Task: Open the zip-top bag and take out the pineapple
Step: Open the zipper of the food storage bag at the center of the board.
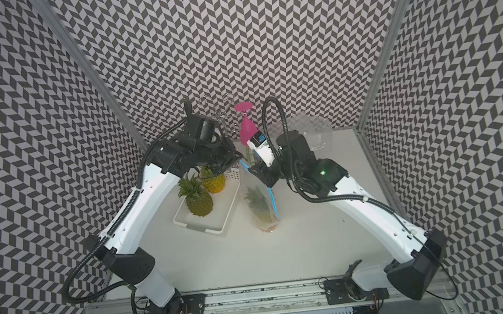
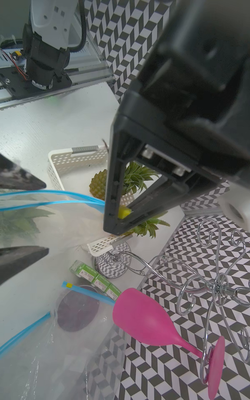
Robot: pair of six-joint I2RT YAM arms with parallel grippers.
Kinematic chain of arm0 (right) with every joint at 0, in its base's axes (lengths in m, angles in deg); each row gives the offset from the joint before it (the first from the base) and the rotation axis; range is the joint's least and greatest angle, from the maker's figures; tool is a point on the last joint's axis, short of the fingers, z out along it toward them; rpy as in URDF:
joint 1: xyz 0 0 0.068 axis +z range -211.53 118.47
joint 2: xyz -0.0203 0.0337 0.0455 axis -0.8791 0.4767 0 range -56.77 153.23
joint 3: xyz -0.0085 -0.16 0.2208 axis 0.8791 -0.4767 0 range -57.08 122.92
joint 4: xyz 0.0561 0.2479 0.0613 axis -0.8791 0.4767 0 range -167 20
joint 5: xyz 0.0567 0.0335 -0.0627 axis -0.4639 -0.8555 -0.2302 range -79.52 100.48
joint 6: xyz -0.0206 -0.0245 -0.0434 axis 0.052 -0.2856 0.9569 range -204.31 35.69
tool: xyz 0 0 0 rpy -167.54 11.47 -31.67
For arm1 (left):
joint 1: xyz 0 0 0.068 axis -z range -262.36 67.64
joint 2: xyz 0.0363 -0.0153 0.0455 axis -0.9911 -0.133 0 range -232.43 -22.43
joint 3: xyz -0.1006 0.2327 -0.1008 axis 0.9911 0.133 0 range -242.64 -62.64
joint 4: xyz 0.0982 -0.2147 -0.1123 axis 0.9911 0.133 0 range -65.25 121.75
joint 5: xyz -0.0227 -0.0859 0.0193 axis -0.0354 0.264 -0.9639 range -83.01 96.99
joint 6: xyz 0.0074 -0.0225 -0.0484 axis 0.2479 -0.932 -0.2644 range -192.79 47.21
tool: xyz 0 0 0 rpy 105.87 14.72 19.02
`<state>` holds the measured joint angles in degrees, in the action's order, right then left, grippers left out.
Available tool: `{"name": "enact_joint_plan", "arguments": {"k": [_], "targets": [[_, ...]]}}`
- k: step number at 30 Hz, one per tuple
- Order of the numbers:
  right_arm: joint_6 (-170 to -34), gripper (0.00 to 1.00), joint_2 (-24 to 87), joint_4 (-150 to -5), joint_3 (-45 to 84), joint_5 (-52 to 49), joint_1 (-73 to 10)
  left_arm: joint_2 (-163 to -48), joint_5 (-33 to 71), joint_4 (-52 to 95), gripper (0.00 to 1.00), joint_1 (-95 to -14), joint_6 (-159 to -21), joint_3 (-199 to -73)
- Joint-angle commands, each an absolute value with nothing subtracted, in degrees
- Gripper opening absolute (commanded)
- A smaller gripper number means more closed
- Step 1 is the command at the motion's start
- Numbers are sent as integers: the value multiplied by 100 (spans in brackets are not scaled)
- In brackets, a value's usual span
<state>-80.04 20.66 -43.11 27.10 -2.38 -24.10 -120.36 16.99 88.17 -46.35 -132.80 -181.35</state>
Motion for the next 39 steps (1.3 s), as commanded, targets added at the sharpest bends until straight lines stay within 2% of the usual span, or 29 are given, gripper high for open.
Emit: {"name": "enact_joint_plan", "arguments": {"k": [1, 10, 16, 24, 39], "targets": [[-7954, 40, 2179, -4420, 2737, -174, -2537, -11927, 1727, 8706, 0, -4606, -13221, -18225], [-7924, 41, 2352, -4099, 2909, -485, -2642, -11969, 1729, 8698, 0, -4606, -13223, -18292], [-8064, 47, 2191, -4078, 3052, -575, -2638, -12006, 1737, 8700, 0, -4589, -13227, -18302], [-8168, 48, 2344, -4027, 3404, -734, -2646, -12043, 1721, 8707, 0, -4562, -13221, -18305], [-8098, 39, 2510, -4094, 3130, -666, -2734, -12026, 1737, 8707, 0, -4535, -13227, -18343]]}}
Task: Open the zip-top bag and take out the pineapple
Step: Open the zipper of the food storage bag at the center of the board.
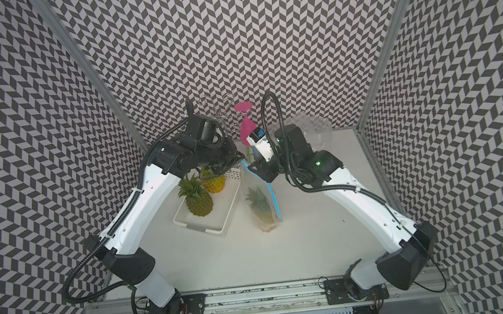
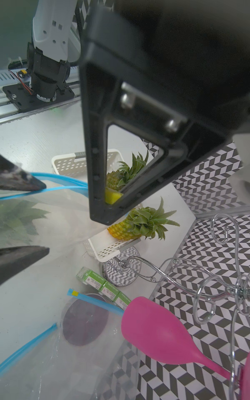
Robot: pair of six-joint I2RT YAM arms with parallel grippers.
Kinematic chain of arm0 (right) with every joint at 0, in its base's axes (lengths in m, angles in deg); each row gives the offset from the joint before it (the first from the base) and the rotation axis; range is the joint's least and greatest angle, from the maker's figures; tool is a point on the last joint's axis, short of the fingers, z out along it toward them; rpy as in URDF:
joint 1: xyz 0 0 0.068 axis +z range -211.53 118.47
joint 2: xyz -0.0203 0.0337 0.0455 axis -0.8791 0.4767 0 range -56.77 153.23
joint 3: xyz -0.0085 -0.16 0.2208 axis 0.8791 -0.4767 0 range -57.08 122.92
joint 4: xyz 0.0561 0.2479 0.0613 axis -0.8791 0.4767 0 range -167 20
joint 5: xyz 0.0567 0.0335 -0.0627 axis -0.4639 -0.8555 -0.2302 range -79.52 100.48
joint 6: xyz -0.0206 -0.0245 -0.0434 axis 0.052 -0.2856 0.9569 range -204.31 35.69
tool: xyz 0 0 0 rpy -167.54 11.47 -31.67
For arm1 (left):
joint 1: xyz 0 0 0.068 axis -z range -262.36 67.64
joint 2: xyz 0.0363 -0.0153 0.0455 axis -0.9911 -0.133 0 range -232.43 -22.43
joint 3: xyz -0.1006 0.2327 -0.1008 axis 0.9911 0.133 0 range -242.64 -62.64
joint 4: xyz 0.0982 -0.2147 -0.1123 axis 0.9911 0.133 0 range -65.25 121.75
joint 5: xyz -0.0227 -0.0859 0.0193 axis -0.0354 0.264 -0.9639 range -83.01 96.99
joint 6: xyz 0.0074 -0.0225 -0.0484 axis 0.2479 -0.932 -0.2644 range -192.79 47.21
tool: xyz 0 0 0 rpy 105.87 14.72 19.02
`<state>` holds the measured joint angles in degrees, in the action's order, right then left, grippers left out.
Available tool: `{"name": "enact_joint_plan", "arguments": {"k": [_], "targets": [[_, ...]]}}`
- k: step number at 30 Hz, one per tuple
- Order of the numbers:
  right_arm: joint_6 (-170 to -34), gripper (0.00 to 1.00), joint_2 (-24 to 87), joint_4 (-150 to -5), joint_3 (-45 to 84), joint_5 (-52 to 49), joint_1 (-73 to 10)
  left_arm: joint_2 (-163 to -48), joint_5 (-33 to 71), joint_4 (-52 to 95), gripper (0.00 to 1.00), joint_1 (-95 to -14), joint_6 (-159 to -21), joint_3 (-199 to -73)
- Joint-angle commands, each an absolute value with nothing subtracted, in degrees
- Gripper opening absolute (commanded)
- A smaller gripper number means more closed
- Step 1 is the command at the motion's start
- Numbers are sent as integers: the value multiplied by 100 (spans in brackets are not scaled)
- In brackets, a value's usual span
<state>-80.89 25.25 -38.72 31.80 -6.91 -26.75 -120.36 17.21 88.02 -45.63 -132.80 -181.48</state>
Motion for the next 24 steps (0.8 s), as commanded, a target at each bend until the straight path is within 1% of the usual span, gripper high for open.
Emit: {"name": "enact_joint_plan", "arguments": {"k": [1, 5, 10, 11, 14, 19, 24], "targets": [[-8086, 38, 2514, -4073, 3134, -681, -2743, -12027, 1737, 8707, 0, -4535, -13228, -18344], [-8066, 38, 2550, -3839, 3094, -661, -2743, -12042, 1738, 8707, 0, -4535, -13254, -18378], [-8587, 46, 2596, -3224, 3086, -352, -2698, -12048, 1733, 8642, 0, -4533, -13343, -18462], [-8812, 46, 2581, -3141, 3041, -258, -2666, -12043, 1742, 8623, 0, -4531, -13357, -18454], [-9695, 43, 2377, -3023, 2725, 158, -2512, -12037, 1745, 8578, 0, -4522, -13404, -18450], [-10952, 43, 1838, -3060, 1995, 645, -2453, -11969, 1727, 8517, 0, -4535, -13470, -18418], [-11147, 42, 1671, -3085, 2000, 1501, -2523, -11868, 1799, 8270, 0, -4544, -13665, -18333]]}}
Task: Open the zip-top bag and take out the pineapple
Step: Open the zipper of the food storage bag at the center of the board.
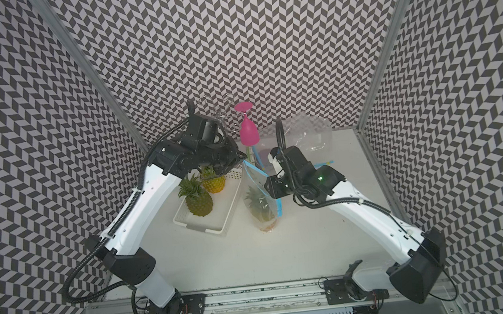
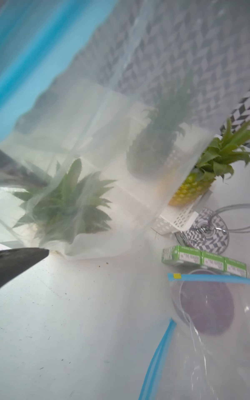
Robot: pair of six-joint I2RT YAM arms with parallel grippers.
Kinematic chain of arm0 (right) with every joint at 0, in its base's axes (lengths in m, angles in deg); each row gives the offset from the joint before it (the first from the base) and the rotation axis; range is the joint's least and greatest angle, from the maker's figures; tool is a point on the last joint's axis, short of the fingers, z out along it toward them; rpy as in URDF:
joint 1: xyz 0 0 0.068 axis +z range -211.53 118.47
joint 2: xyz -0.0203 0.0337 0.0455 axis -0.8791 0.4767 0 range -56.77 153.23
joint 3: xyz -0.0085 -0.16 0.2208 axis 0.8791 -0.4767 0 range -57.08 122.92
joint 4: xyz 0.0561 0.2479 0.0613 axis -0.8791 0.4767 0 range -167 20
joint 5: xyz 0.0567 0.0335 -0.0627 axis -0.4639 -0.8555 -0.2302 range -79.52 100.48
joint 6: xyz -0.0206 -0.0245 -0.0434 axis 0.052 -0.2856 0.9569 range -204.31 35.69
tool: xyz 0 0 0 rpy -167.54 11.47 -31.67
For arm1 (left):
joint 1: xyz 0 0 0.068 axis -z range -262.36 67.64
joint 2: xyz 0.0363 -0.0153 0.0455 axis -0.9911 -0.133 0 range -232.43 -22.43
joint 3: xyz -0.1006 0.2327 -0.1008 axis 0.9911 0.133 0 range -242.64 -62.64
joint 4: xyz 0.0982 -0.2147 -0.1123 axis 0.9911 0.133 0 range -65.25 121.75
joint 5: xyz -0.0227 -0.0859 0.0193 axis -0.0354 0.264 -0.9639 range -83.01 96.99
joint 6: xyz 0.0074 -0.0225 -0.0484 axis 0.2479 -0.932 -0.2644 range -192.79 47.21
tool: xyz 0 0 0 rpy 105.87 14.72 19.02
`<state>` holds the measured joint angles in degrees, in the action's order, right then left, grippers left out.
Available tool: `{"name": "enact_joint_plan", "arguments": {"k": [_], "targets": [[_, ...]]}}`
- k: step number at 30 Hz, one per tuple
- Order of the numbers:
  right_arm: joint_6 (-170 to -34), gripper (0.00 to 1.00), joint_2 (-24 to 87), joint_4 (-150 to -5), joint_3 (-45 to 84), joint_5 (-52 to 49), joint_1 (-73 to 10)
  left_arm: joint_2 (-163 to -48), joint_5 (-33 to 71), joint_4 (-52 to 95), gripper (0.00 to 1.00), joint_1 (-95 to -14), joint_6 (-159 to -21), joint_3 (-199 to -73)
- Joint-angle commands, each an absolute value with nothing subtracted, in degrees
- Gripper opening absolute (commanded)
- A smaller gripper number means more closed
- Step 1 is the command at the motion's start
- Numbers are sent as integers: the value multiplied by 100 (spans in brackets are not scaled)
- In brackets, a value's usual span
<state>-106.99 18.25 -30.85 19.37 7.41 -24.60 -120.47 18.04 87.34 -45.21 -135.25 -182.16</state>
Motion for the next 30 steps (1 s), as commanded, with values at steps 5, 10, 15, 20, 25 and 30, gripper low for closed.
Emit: {"name": "enact_joint_plan", "arguments": {"k": [5, 10, 15, 20, 25, 30], "targets": [[-10701, 39, 2126, -2924, 2794, 1945, -2931, -11829, 1934, 8146, 0, -4544, -13866, -18349], [-10359, 38, 2386, -2923, 3222, 1970, -3146, -11682, 1873, 8066, 0, -4542, -13982, -18258], [-10264, 44, 2313, -2749, 3482, 1913, -2611, -11422, 1994, 7784, 0, -4496, -14098, -17527], [-10758, 49, 2146, -2398, 3781, 2158, -1689, -11324, 1995, 7599, 0, -4404, -14232, -17219], [-11220, 39, 1978, -2553, 3546, 1911, -1457, -11367, 1960, 7611, 0, -4354, -14236, -17258], [-11434, 26, 2051, -2894, 3380, 1648, -1461, -11393, 1940, 7635, 0, -4290, -14232, -17294]]}}
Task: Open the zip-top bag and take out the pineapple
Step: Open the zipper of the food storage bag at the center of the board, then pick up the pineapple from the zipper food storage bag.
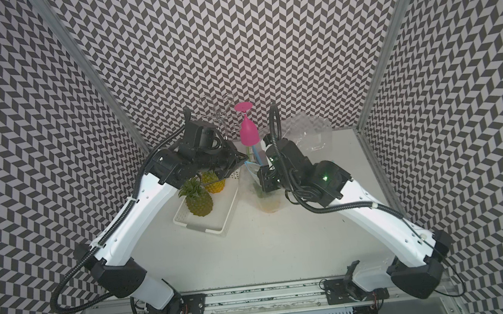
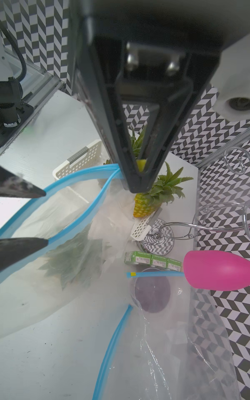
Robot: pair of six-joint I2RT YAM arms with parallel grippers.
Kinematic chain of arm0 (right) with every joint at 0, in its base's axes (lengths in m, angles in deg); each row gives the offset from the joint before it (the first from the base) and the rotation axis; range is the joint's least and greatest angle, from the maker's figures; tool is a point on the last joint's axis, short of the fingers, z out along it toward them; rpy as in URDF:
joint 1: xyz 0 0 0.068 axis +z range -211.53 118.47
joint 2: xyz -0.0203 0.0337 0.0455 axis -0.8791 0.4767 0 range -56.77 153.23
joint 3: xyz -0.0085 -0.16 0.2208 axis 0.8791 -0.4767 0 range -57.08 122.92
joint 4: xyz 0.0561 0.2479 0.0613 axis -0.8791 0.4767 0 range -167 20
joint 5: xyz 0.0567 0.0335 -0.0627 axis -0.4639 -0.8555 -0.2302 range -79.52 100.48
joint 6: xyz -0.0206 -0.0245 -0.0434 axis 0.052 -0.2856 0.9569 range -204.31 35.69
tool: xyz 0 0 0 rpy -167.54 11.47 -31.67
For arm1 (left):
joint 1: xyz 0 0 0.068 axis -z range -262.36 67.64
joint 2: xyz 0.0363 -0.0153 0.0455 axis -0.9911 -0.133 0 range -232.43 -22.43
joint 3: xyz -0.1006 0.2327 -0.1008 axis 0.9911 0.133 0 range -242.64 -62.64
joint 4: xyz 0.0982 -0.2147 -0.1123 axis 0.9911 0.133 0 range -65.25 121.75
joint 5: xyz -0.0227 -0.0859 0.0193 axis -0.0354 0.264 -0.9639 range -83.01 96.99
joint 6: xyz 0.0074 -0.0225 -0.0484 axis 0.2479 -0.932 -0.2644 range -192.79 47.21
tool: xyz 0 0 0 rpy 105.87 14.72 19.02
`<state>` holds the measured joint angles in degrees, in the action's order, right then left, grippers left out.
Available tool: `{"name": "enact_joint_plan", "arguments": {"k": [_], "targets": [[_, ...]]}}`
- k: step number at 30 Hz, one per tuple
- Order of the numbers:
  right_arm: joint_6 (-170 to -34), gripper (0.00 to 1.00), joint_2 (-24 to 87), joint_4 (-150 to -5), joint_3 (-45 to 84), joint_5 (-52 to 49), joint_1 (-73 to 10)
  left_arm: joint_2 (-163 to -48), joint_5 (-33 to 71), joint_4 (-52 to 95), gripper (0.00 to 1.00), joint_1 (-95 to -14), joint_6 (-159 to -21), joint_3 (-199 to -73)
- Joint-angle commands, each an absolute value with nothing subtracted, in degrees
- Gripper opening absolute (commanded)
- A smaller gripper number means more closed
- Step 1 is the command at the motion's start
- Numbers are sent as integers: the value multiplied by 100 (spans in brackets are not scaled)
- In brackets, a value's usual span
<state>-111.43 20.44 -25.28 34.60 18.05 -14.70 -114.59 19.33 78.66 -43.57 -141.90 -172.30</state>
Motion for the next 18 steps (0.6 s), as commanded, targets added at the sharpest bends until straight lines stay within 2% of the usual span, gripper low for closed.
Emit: {"name": "enact_joint_plan", "arguments": {"k": [1, 8, 14, 16, 18], "targets": [[-11459, 24, 2070, -2924, 3410, 1619, -1460, -11393, 1934, 7643, 0, -4289, -14235, -17293], [-11569, 20, 2171, -2890, 3886, 1505, -1447, -11359, 1911, 7652, 0, -4272, -14219, -17252], [-11800, 21, 2027, -2909, 4092, 1463, -1422, -11361, 1901, 7661, 0, -4255, -14205, -17250], [-11862, 13, 2042, -2958, 3994, 1347, -1425, -11363, 1890, 7661, 0, -4245, -14205, -17259], [-11975, 2, 1994, -3222, 3636, 1165, -1445, -11366, 1880, 7669, 0, -4237, -14205, -17276]]}}
